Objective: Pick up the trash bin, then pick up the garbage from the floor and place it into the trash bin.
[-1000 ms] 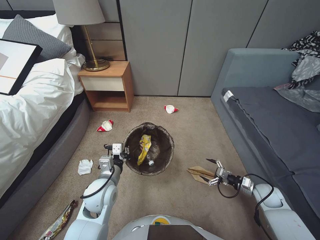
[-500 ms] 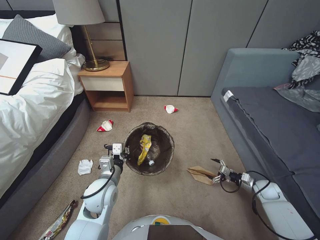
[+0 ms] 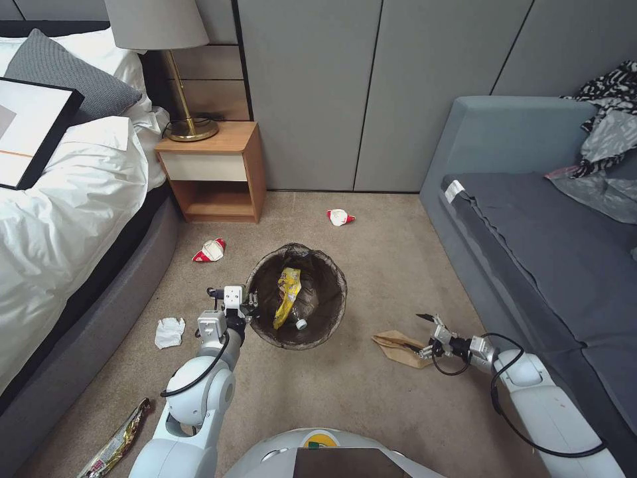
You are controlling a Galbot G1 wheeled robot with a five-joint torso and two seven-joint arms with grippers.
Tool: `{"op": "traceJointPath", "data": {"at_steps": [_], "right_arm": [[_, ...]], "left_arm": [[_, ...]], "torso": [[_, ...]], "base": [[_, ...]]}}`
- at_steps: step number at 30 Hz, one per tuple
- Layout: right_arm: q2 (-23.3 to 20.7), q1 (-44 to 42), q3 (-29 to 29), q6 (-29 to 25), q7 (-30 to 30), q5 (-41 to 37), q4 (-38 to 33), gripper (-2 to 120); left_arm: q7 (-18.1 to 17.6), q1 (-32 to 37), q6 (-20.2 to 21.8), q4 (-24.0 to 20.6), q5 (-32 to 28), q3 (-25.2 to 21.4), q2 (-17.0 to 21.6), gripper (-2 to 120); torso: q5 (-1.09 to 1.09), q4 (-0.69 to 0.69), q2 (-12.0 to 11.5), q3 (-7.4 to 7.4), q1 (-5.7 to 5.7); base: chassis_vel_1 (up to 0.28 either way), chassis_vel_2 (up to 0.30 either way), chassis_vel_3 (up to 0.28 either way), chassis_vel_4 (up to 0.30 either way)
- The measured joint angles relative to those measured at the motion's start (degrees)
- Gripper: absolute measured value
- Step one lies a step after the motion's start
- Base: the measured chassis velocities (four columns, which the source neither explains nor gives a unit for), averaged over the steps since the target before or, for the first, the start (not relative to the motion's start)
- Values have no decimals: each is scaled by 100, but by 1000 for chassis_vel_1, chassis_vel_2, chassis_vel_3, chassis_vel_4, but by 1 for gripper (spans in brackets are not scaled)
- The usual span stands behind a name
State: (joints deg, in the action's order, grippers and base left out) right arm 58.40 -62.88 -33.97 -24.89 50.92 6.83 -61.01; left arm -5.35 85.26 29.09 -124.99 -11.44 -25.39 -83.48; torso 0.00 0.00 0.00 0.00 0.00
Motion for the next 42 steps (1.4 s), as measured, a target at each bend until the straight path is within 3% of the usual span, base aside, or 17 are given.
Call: {"op": "traceJointPath", "data": {"at_steps": [42], "right_arm": [[597, 200, 135, -69, -345, 643, 608, 100]], "left_arm": [[5, 22, -13, -48, 34, 7, -34, 0]], "torso": [[0, 0, 0, 0, 0]], "base": [[0, 0, 0, 0]]}}
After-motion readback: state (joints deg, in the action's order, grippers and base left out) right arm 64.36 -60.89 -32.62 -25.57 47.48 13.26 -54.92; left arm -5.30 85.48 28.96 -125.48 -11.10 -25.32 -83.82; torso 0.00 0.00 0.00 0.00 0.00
